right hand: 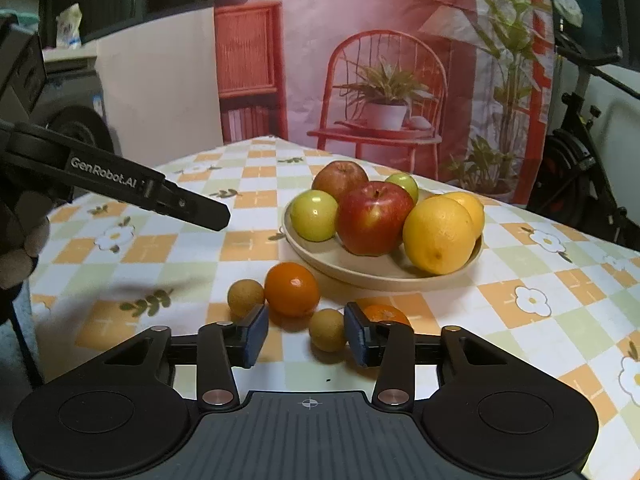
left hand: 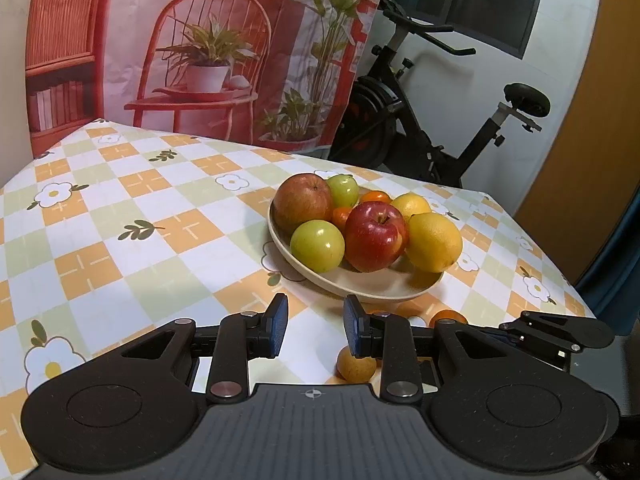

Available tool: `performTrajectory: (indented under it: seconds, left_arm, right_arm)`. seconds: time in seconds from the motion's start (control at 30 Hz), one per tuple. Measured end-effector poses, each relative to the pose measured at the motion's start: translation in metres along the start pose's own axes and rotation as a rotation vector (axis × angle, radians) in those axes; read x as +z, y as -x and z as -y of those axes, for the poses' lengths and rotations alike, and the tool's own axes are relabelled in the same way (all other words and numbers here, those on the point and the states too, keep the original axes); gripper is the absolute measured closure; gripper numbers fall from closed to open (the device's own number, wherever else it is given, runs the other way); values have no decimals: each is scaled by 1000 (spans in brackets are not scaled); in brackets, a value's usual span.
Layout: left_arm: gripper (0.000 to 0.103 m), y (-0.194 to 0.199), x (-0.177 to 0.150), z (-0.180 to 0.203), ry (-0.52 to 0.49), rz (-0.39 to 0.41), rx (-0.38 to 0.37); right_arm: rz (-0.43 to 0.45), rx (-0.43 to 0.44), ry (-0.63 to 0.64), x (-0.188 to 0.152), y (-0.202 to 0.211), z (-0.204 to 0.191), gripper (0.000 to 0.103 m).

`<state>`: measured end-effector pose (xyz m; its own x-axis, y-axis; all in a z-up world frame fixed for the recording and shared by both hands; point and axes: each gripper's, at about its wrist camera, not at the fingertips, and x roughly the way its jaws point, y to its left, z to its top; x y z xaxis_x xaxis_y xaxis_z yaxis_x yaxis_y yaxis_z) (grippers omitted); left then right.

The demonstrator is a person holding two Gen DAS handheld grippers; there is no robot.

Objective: Organize fruits
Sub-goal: 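Move the left gripper down toward the small brown kiwi on the table, then close the left gripper on the kiwi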

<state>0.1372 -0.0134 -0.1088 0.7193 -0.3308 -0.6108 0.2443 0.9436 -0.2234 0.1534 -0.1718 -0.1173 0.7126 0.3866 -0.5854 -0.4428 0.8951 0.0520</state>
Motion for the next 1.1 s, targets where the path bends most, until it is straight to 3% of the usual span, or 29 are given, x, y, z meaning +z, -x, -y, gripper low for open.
performTrajectory:
  seconds: [0.57,0.83,1.1]
  left_arm:
    - [71,-2,-1,-3,14,-13,1]
    - [71,-3,-2,-2,15,-19,-2]
    - [71,-4,-6,-1,17,-31,-28]
  right_arm:
    - [-72,-123,293,-3,-19,-21,69]
    - [-82,-117,265,-6,-20,-15,80]
    - [-34,-51,111,-9,-10,3,80]
